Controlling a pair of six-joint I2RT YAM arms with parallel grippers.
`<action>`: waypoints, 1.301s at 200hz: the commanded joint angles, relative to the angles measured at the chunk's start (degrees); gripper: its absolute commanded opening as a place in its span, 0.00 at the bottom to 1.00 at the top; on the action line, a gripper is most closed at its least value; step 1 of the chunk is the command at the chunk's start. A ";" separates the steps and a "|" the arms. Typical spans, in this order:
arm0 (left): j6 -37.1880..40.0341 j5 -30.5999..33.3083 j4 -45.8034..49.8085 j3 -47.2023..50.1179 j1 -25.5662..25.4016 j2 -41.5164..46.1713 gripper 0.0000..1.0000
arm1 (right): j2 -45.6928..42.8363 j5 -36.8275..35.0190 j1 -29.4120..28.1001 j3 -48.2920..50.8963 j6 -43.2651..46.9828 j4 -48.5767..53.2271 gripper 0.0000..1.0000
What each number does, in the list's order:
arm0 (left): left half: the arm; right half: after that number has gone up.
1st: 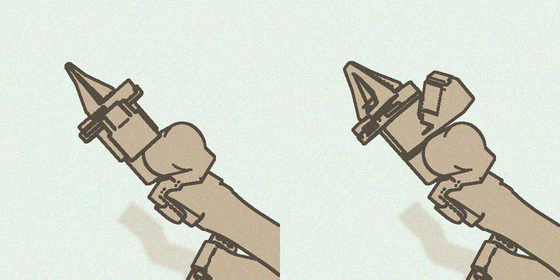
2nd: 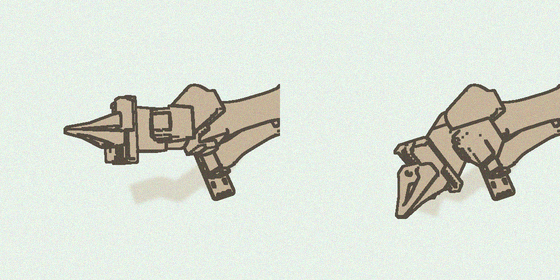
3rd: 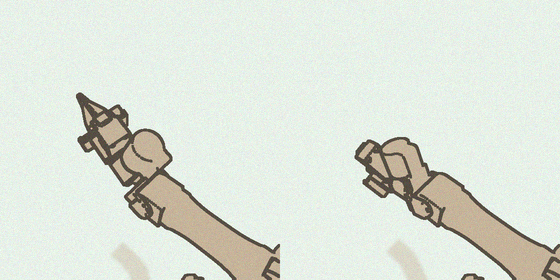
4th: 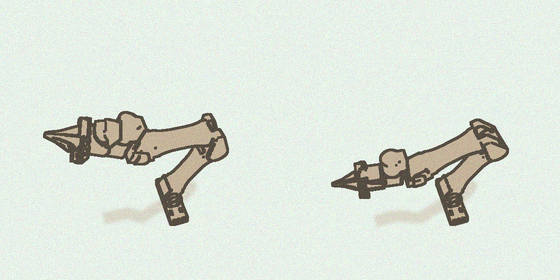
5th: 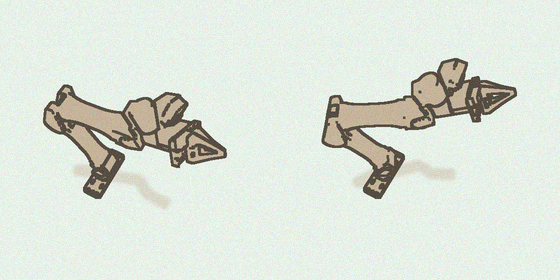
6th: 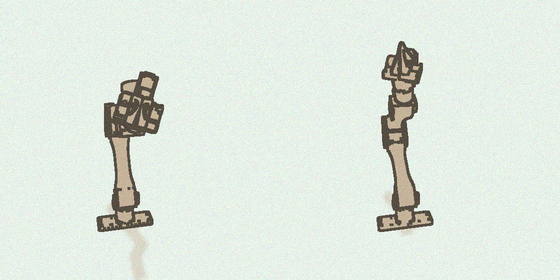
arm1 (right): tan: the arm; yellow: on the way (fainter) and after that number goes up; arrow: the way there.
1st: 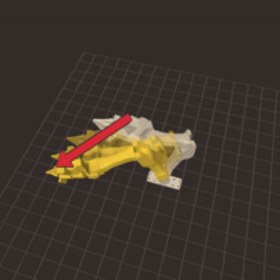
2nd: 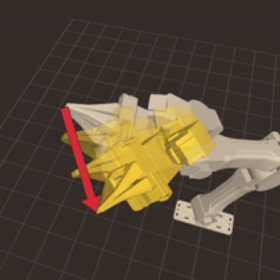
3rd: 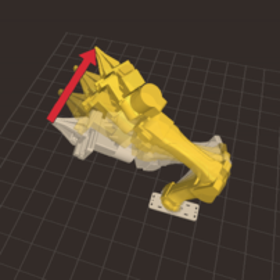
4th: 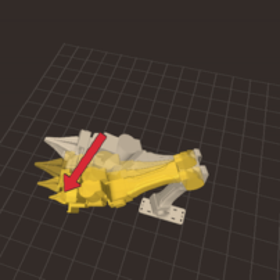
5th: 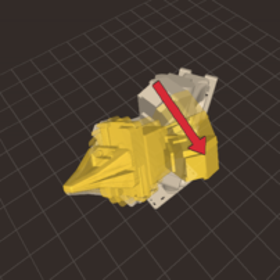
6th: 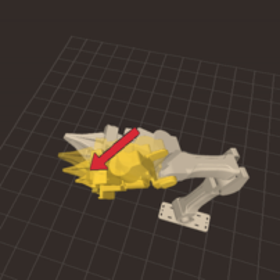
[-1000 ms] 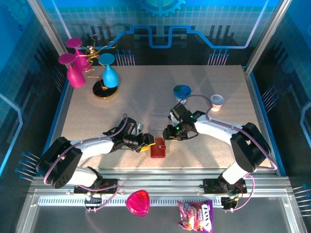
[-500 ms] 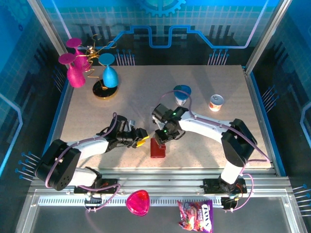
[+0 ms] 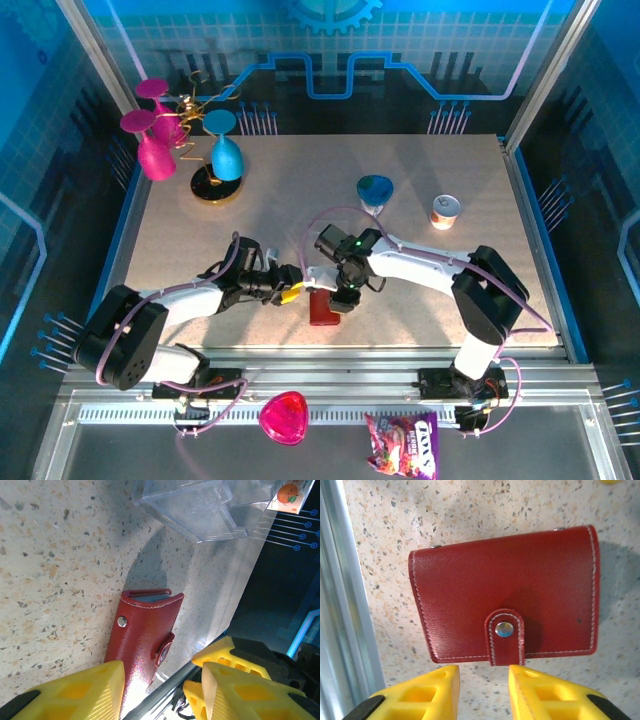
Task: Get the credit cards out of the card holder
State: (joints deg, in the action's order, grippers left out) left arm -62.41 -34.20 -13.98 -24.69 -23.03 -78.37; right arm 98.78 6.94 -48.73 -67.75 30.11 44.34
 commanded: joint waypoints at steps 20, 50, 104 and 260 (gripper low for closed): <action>-1.17 -0.46 -0.20 0.69 0.29 1.33 0.45 | 0.56 3.65 2.70 -0.07 14.01 -1.30 0.33; -1.53 0.04 -0.42 1.16 0.56 1.71 0.45 | 0.42 4.85 2.80 0.66 15.59 -3.38 0.34; -3.61 1.94 -2.66 3.65 1.28 3.19 0.44 | 3.17 4.17 2.09 0.33 15.60 -5.09 0.35; -3.07 1.59 -0.29 5.71 3.29 6.80 0.45 | 6.07 0.89 -1.32 0.94 11.58 -6.61 0.41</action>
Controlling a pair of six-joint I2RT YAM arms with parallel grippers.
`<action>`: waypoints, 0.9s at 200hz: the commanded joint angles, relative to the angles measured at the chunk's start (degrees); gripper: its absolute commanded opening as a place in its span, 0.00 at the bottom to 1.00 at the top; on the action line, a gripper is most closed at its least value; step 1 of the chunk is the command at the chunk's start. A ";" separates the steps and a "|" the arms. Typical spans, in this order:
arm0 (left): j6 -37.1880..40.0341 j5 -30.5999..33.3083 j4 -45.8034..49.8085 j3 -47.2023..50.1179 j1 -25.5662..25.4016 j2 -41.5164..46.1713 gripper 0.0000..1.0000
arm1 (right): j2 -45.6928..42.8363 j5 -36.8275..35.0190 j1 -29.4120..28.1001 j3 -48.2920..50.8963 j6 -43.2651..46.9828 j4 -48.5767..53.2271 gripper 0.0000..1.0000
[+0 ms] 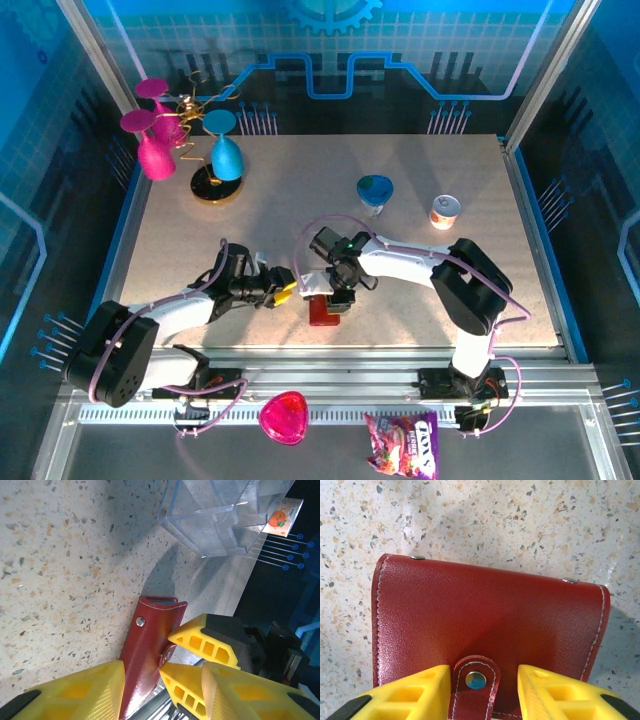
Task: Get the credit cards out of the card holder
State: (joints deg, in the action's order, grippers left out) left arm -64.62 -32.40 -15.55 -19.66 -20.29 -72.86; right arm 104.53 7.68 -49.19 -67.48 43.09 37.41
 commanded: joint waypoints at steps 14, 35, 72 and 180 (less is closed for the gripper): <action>-0.77 -0.24 1.49 0.65 0.65 1.34 0.45 | -0.04 -0.20 -1.00 0.77 -1.84 0.48 0.41; -0.52 -0.29 1.62 0.72 0.78 1.41 0.45 | -0.43 -0.77 -1.34 1.08 -2.55 0.32 0.40; -0.42 -0.20 1.68 0.63 0.78 1.48 0.45 | -0.66 -3.07 -2.38 1.74 -3.96 -0.63 0.33; 0.26 -0.47 3.23 -0.87 0.96 1.32 0.46 | -2.86 -3.43 -3.09 4.66 -6.39 -4.55 0.21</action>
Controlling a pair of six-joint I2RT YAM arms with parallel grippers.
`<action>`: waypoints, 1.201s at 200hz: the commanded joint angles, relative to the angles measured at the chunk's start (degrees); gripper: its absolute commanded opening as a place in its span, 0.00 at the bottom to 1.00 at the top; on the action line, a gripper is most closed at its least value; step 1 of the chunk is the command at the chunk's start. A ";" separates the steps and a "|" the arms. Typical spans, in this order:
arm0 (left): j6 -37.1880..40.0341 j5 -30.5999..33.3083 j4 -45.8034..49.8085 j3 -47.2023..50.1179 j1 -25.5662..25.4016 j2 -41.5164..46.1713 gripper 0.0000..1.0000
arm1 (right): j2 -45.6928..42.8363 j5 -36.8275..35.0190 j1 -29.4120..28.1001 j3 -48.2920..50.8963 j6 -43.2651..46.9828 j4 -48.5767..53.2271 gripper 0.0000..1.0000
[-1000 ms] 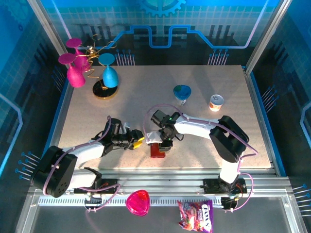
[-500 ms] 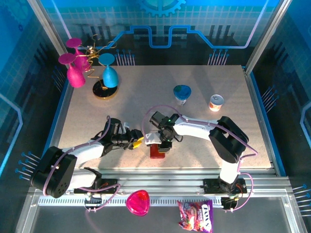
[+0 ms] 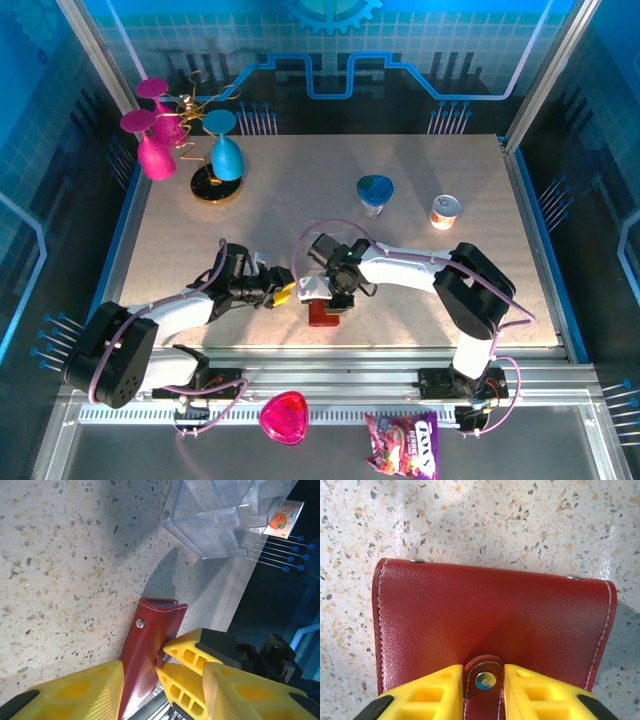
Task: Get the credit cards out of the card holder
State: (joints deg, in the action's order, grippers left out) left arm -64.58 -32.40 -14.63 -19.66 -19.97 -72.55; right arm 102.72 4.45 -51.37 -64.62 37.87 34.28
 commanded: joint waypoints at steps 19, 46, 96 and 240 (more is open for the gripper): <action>0.22 -0.65 2.44 -1.34 0.63 0.84 0.46 | -2.19 0.51 -0.84 3.19 -1.68 -3.56 0.20; 0.20 -1.01 2.88 -1.77 0.63 1.09 0.46 | -3.70 2.02 -0.67 5.12 -3.05 -6.92 0.18; 0.02 -1.09 3.82 -2.21 0.63 1.96 0.46 | -6.89 4.41 -0.04 8.94 -5.86 -13.31 0.12; -4.10 -1.17 -1.90 -4.32 -4.43 -4.13 0.45 | -12.50 3.95 -0.08 18.19 -16.68 -28.16 0.00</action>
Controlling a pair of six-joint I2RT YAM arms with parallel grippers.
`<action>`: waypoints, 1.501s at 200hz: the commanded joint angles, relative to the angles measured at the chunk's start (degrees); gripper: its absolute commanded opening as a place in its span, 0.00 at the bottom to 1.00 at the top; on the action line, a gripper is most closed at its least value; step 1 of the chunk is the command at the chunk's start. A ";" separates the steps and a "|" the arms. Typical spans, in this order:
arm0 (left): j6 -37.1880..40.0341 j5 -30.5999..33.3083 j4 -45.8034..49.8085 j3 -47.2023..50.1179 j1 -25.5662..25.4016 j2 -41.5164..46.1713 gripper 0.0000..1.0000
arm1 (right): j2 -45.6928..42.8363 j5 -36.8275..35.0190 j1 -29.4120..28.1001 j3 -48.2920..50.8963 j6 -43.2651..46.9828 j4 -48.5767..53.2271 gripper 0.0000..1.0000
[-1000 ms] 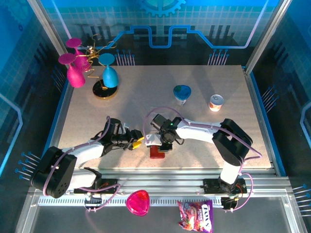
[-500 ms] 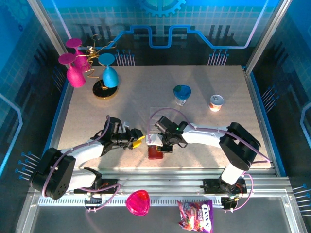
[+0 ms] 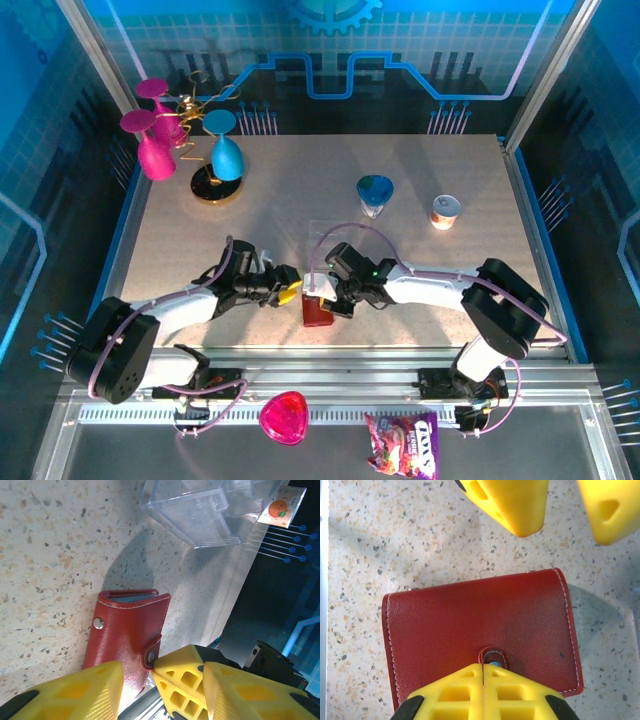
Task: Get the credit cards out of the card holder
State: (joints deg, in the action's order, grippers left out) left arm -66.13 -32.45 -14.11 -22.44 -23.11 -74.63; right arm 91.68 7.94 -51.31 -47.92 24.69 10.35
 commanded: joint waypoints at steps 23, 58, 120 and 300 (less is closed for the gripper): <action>-3.79 -1.09 -4.58 -1.31 -2.28 -4.22 0.42 | -1.42 0.49 -0.53 2.33 -4.98 -6.43 0.00; -8.45 -1.94 -13.32 0.53 -3.03 -8.19 0.33 | -1.42 -0.33 -0.89 3.66 -6.74 -9.89 0.00; -12.17 -2.89 -22.19 1.97 -4.73 -15.81 0.11 | -2.72 -1.52 -1.16 6.55 -8.83 -15.03 0.00; -7.49 -2.14 -15.07 2.86 -3.77 -18.63 0.03 | -8.41 -3.56 -0.56 10.42 -20.67 -14.43 0.00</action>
State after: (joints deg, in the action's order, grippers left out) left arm -74.61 -34.85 -34.59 -20.73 -27.11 -91.53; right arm 82.85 3.01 -51.48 -34.37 6.44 -10.28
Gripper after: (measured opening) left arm 0.038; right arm 0.044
